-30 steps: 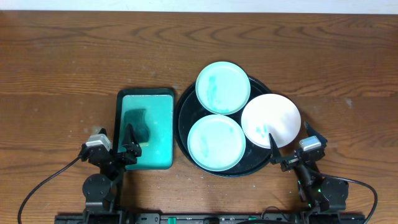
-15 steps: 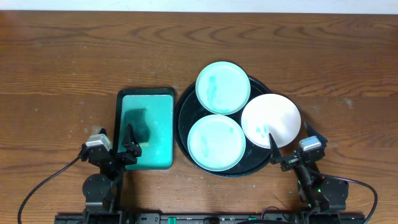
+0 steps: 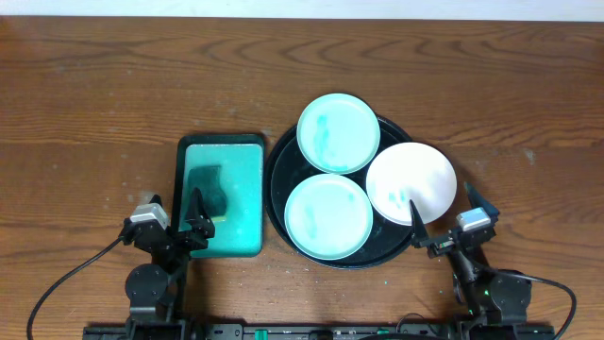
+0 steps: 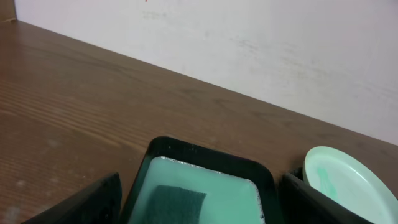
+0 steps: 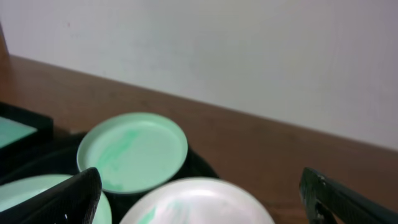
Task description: Clean dirty plates on tray and stack at the side
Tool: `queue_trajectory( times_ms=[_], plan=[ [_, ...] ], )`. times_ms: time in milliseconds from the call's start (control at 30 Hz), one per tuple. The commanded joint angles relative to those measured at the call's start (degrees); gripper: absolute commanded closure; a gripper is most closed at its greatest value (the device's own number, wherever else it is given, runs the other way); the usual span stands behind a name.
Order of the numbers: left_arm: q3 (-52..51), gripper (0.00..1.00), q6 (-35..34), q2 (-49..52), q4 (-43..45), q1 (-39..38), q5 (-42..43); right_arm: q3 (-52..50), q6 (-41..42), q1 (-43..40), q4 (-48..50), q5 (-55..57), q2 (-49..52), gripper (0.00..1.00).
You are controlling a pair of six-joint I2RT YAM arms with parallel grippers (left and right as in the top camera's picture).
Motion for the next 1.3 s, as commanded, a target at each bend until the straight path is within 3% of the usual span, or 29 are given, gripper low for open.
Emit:
queue_trajectory(
  times_ms=[0,200,367,467,533,667,733,1000,1133,1200,1267],
  plan=[
    [-1.3,0.2,0.7,-0.3,0.4,-0.2,1.7,-0.1,0.1,-0.4,3.8,-5.9,-0.3,0.01],
    [3.0,0.2,0.8,0.8,2.6,-0.2,2.2,1.5,4.0,-0.4,8.3,-6.0,0.0,0.01],
    [16.1,0.2,1.0,12.2,-2.0,-0.2,1.6,11.4,4.0,-0.4,3.9,-6.6,6.9,0.01],
    [31.0,0.2,1.0,26.7,-13.9,-0.2,3.1,26.1,3.9,-0.4,-9.0,-8.0,18.9,0.01],
    [42.6,0.2,1.0,37.6,-24.8,-0.2,6.3,40.1,3.9,-0.4,-24.0,-9.6,31.2,0.01],
    [56.3,0.2,0.9,50.9,-38.8,-0.2,9.9,55.3,3.9,-0.4,-42.4,-14.7,47.3,0.01],
    [60.7,0.2,1.0,56.1,-43.8,-0.2,9.9,59.3,3.9,-0.4,-47.1,-16.5,53.8,0.01],
    [62.5,0.2,-0.3,63.0,-48.6,-0.2,10.2,60.7,11.8,0.7,-48.4,-20.2,71.8,0.01],
    [62.4,0.2,-0.3,63.1,-50.0,-0.2,10.2,59.6,10.1,9.6,-52.6,-10.1,80.5,0.15],
    [62.4,0.2,-0.3,63.1,-50.0,-0.2,10.2,58.8,14.7,14.8,-53.1,-0.7,84.4,0.17],
    [62.4,0.19,-0.3,63.2,-49.9,-0.2,10.2,58.5,20.9,18.9,-51.9,4.7,89.6,0.29]
  ],
)
